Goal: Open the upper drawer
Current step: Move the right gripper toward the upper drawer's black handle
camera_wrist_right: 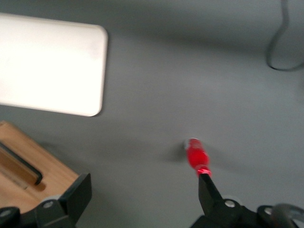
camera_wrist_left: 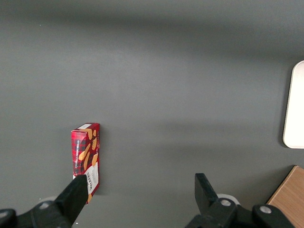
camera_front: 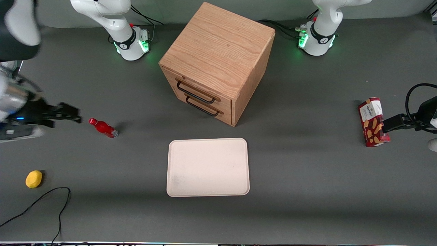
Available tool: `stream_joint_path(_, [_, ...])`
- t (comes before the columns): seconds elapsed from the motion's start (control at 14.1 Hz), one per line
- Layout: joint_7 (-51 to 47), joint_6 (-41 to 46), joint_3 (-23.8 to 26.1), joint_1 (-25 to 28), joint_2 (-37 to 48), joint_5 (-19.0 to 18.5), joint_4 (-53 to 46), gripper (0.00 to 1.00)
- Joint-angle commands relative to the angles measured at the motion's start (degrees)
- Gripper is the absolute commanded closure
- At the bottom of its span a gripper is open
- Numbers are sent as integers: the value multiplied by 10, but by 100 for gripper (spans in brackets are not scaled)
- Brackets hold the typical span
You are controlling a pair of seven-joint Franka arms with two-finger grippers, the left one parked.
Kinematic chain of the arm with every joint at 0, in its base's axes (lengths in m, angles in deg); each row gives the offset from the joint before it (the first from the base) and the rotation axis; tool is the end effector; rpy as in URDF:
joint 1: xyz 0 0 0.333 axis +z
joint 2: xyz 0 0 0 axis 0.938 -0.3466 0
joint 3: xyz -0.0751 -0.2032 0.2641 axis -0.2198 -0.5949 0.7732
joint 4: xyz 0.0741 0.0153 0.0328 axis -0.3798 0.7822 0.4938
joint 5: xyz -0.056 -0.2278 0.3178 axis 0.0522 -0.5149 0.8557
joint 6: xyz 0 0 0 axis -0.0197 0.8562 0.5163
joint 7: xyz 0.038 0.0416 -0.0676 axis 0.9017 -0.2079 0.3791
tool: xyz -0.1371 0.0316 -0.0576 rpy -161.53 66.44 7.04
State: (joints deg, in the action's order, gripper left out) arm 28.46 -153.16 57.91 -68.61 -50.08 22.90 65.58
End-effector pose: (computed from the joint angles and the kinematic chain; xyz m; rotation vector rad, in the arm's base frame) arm 0.6129 0.0829 0.5600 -3.0794 -0.2727 0.0430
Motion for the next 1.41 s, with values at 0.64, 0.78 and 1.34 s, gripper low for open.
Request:
stream_joint_path(0.64, [25,5,15,214,-58,-29,-45,0])
stream_joint_path(0.78, [61,9,20,219,-64,-12,-43,0])
stream_joint_path(1.34, [148,-1,44,218,-115,107,-29,0])
